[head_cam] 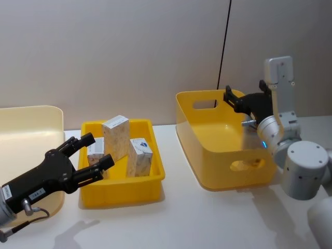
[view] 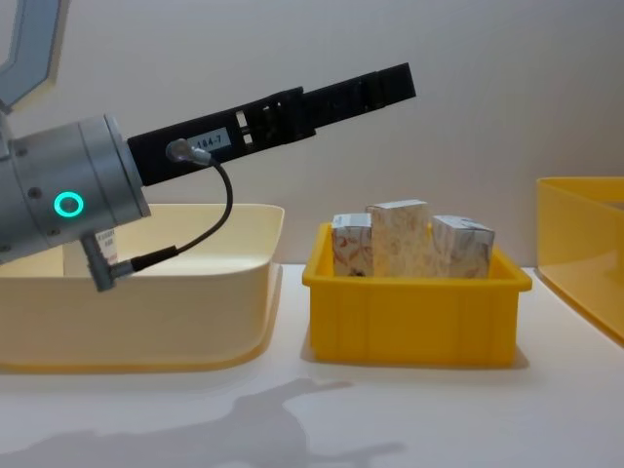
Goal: Bimanual collaborative sorting of washing and personal care products
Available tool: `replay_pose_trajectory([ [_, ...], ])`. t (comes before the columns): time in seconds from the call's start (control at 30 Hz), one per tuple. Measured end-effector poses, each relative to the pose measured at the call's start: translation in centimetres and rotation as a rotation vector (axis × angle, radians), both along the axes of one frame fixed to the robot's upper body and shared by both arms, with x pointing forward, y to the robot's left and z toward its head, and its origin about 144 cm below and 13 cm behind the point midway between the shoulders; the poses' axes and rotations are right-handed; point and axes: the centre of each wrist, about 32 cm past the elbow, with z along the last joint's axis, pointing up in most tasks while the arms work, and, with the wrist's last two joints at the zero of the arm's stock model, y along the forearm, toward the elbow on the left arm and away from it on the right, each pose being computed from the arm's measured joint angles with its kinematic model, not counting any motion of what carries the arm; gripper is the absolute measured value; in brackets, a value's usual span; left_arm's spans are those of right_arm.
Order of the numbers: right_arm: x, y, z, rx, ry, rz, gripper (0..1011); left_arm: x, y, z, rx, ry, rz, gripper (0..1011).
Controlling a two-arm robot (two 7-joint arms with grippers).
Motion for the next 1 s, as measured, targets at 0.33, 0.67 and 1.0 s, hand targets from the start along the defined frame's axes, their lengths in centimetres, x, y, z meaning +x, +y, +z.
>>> replay_pose_trajectory([
  [0.33,-1.7,-0.1,1.1,0.018,-0.121,0.068,1001,0.0,0.0,0.0,0.000,0.000,0.000,1003],
  [0.67,-2.3,0.0,1.3,0.023,-0.150,0.089,1001,0.0,0.0,0.0,0.002,0.001,0.004,1004],
  [1.0,-3.4,1.1,-0.3,0.029,-0.124,0.140,1001,-0.7,-0.3,-0.5,0.057,0.011,0.090,1003],
])
